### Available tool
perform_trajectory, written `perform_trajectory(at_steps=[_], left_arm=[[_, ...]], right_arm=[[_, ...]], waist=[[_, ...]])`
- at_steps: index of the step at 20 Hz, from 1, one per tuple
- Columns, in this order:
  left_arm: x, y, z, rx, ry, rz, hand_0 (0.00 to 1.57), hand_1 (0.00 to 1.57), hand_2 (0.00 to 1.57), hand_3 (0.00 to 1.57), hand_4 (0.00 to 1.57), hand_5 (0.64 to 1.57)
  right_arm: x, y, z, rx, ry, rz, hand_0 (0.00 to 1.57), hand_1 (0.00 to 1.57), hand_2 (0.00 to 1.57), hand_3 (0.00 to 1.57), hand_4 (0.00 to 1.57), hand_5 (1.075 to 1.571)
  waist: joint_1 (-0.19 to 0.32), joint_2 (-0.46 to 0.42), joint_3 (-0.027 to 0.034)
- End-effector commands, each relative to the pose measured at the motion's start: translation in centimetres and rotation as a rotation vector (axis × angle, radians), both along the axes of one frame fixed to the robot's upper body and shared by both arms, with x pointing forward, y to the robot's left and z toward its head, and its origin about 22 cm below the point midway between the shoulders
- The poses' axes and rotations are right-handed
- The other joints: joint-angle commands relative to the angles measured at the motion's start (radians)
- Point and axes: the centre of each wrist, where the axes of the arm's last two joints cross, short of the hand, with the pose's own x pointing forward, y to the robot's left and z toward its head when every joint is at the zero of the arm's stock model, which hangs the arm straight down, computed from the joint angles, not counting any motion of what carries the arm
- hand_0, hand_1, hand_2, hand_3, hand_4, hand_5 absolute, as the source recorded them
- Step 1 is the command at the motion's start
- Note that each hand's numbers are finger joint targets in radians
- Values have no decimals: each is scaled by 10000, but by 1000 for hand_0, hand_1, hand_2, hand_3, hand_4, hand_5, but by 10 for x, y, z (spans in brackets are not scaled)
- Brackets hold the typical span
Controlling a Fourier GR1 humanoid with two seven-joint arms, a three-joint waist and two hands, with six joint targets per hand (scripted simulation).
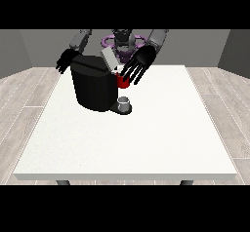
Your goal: Insert the coffee pod into the coffee machine and close the lid
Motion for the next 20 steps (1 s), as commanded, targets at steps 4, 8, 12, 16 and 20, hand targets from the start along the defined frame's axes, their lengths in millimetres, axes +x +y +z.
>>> perform_trajectory(at_steps=[4,8,12,16,20], left_arm=[[-1,-1,-3,183,466,-164,0,0,0,0,0,1571],[-2,-4,-18,123,829,-263,0,0,0,0,0,1571],[-4,-8,-34,-472,1083,-487,0,0,0,0,0,1571],[-10,-1,-82,-2804,1765,108,0,0,0,0,0,1571],[-24,-2,-133,-5646,2283,-248,0,0,0,0,249,1571]], right_arm=[[-7,0,-21,416,510,-303,0,0,0,0,363,1571],[-15,6,-24,319,722,-319,0,0,0,0,383,1571],[-18,-18,-36,444,734,-737,0,0,0,0,434,1571],[-36,-21,-41,625,1343,-391,0,0,0,0,370,1571],[-57,-39,-63,229,1766,-970,0,0,0,0,492,1571]], waist=[[434,-561,-12],[449,-1001,-13],[952,-1397,-12],[837,-2351,-24],[1741,-3415,-33]])
